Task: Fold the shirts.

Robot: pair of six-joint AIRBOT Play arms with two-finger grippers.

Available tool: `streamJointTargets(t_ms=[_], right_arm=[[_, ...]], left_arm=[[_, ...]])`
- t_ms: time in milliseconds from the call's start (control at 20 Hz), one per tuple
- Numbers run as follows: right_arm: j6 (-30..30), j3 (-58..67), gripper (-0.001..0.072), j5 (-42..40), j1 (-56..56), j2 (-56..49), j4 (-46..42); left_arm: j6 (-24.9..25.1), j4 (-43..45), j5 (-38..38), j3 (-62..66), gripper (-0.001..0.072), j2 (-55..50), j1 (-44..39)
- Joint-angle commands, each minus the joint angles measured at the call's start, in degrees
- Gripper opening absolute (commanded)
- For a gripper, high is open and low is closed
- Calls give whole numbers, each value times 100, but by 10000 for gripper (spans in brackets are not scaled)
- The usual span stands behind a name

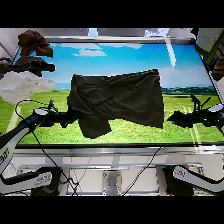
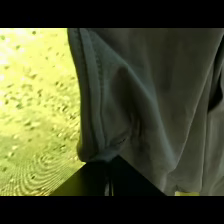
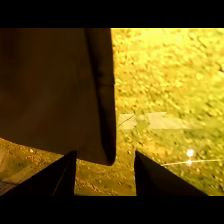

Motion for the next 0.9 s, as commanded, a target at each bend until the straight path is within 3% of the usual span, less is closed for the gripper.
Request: streamJointTargets(t_ms=[0,150,450,550,600,850], right_arm=[[-212,-116,396,-481,367,-343,422],[-214,-116,327,-741,494,-516,527],[-212,-116,299,-1119,483,-533,514],[-214,-116,113,-1185,483,-533,551],[-216,-116,66,-1187,483,-533,581],[-367,-48,28,-1268,483,-531,813]], left_arm=[[72,-105,-76,7,11,-2,-2],[72,-103,-173,7,11,-2,-2],[72,-103,-177,7,11,-2,0],[72,-103,-177,7,12,-2,0],[74,-103,-177,7,12,-2,0],[74,-103,-179,7,11,-2,0]])
